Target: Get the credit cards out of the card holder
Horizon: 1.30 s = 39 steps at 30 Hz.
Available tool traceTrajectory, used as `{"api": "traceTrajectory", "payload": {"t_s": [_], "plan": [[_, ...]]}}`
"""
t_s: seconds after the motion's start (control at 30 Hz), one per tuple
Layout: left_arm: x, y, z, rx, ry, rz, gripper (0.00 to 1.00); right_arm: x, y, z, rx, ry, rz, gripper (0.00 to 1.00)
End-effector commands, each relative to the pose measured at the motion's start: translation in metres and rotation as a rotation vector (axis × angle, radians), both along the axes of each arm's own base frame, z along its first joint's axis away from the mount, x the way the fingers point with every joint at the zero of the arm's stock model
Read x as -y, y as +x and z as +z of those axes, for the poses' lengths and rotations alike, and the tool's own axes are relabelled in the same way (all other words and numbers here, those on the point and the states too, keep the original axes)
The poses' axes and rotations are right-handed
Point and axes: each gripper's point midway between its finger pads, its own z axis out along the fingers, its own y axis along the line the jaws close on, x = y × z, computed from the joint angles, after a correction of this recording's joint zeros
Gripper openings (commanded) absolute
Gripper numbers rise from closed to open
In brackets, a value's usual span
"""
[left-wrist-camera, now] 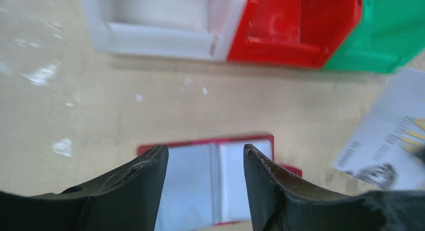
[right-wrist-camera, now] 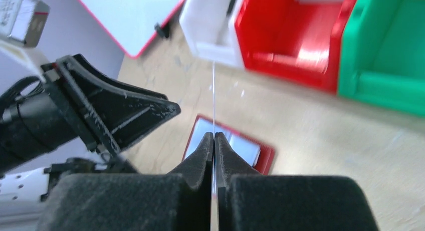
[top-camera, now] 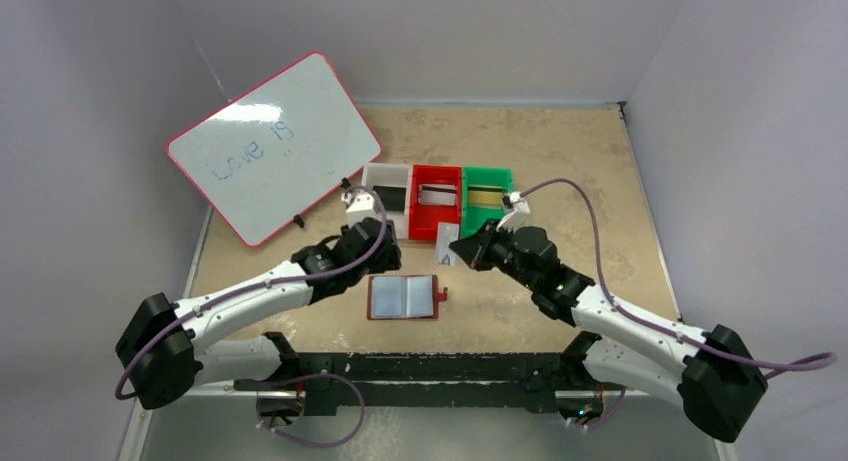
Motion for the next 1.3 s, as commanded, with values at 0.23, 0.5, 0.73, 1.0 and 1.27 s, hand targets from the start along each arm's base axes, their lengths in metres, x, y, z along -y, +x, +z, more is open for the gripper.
{"api": "traceTrajectory", "payload": {"t_s": [0.23,0.5,0.73,1.0,1.27], "plan": [[-0.087,0.052,0.110,0.199,0.308,0.160,0.76,0.031,0.067,0.101,0.778,-0.498,-0.036,0.00],[-0.167,0.049,0.108,0.186,0.472,0.387,0.79,0.013,0.106,0.081,0.869,-0.847,0.122,0.00],[-0.209,0.048,0.089,0.150,0.363,0.574,0.82,-0.004,0.132,0.053,0.886,-1.043,0.261,0.00],[-0.231,0.041,0.102,0.184,0.414,0.677,0.83,-0.020,0.153,0.010,0.882,-1.193,0.410,0.00],[-0.245,0.030,0.119,0.253,0.403,0.749,0.83,-0.023,0.184,-0.010,0.865,-1.357,0.440,0.00]]}}
